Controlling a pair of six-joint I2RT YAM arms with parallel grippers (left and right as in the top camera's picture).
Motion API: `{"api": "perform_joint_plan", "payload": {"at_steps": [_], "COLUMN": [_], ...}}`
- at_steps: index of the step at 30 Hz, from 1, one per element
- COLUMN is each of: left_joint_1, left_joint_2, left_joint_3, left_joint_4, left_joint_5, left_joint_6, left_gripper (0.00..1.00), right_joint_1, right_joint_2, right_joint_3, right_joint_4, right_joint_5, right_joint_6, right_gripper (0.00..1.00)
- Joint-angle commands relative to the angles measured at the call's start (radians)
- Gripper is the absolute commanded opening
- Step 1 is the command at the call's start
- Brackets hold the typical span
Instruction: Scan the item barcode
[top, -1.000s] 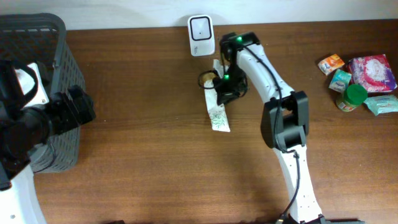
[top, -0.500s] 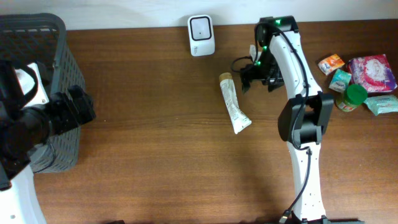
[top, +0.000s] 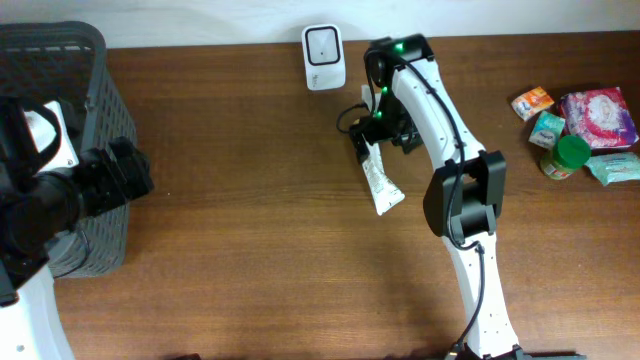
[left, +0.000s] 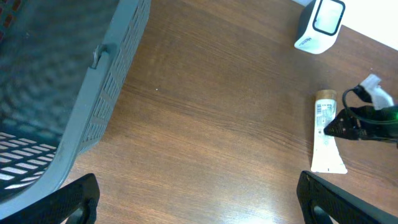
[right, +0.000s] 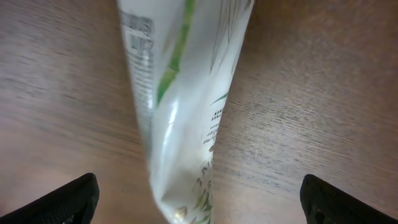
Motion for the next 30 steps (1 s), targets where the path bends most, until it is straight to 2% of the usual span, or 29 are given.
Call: {"api": "perform_joint_plan", "payload": {"at_steps": [1,3,4,6,7,10,16,21,27,30], "left_joint_1": [0.005,0.005,0.005,0.005,0.005,0.005,0.005,0.005,0.005,0.005], "left_joint_2": [-0.002,-0.002,-0.002,-0.002,-0.002,-0.002,-0.002,-0.002,-0.002,-0.002], "left_joint_3": [0.0,0.0,0.0,0.0,0.0,0.0,0.0,0.0,0.0,0.0], "left_joint_4": [0.0,0.0,0.0,0.0,0.0,0.0,0.0,0.0,0.0,0.0], "left_joint_5": [0.0,0.0,0.0,0.0,0.0,0.0,0.0,0.0,0.0,0.0], "left_joint_6": [-0.01,-0.01,-0.01,-0.01,-0.01,-0.01,-0.01,-0.01,-0.01,-0.01], "left_gripper": [0.99,0.99,0.99,0.99,0.99,0.99,0.99,0.99,0.99,0.99], "right_joint_1": [-0.005,-0.005,-0.005,-0.005,-0.005,-0.005,-0.005,-0.005,-0.005,-0.005], "right_joint_2": [-0.033,-0.033,-0.033,-0.033,-0.033,-0.034,-0.037,-0.037,-0.037,-0.037], "right_joint_3": [-0.105,-0.171,-0.206,-0.232,-0.232,-0.203,-0.066,0.061,0.31,0.348], "right_joint_4": [0.048,0.09,0.109,0.124,0.124,0.113,0.022,-0.011,0.119,0.215], "right_joint_5": [-0.023,-0.056,-0.073,-0.083,-0.083,-0.091,-0.148,-0.372,-0.543,-0.644], "right_joint_6": [-0.004,-0.008,-0.011,-0.011,-0.011,-0.01,-0.01,-0.072,-0.071,-0.07], "right_gripper": [0.96,0.83,0.63,0.4,0.23,0.04,0.04,0.04,0.04,0.04]}}
